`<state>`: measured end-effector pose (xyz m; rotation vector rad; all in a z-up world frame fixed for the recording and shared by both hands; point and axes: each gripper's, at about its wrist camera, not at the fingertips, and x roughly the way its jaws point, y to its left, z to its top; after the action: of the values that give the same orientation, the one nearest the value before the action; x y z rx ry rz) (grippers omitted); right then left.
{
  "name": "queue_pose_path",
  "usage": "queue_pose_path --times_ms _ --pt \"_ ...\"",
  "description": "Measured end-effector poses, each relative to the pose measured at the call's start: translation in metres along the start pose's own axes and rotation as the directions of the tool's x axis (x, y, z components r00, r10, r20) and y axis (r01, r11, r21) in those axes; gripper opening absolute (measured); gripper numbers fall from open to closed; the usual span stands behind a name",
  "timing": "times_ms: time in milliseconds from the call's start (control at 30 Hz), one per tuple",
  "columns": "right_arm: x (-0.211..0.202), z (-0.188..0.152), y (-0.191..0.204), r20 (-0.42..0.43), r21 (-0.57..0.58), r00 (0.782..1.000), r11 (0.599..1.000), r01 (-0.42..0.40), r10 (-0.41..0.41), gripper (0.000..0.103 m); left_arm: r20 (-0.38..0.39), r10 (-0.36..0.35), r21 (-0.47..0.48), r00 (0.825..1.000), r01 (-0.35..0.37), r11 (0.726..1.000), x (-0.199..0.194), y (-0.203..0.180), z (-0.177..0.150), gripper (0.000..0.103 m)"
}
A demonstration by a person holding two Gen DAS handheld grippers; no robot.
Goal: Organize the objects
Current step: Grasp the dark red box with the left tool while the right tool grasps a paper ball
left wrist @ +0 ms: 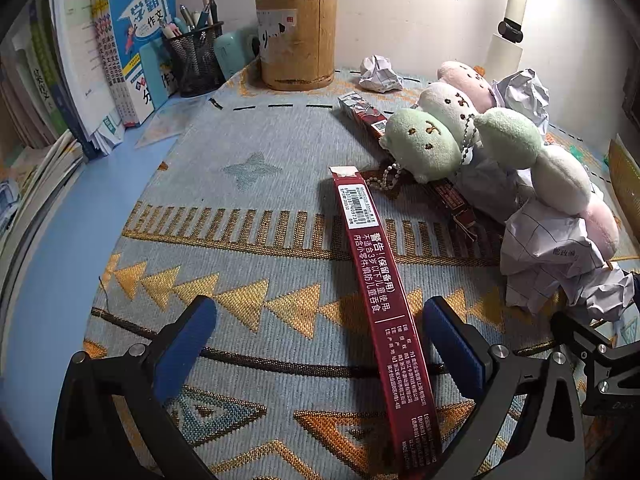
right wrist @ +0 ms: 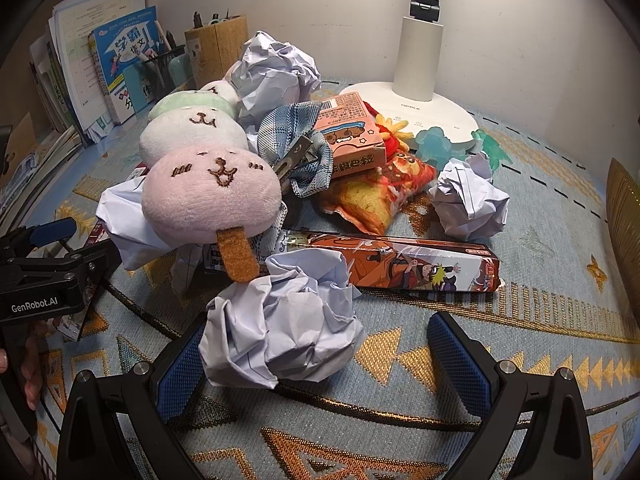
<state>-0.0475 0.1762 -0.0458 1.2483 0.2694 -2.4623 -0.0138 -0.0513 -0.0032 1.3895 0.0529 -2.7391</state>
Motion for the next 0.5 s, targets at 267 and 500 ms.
queue_pose_path --times_ms 267,500 --pt "-0.003 0.0 0.002 0.016 -0.004 1.0 1.0 -0.017 0.017 0.084 0.063 -0.039 0.135 0.997 0.03 0.99 -0.008 -0.028 -0.001 0.016" --pt "-0.018 -0.007 0.002 0.06 -0.013 0.996 0.998 -0.064 0.065 0.047 0.082 -0.077 0.1 0.994 0.069 0.993 -0.014 -0.019 -0.001 0.015"
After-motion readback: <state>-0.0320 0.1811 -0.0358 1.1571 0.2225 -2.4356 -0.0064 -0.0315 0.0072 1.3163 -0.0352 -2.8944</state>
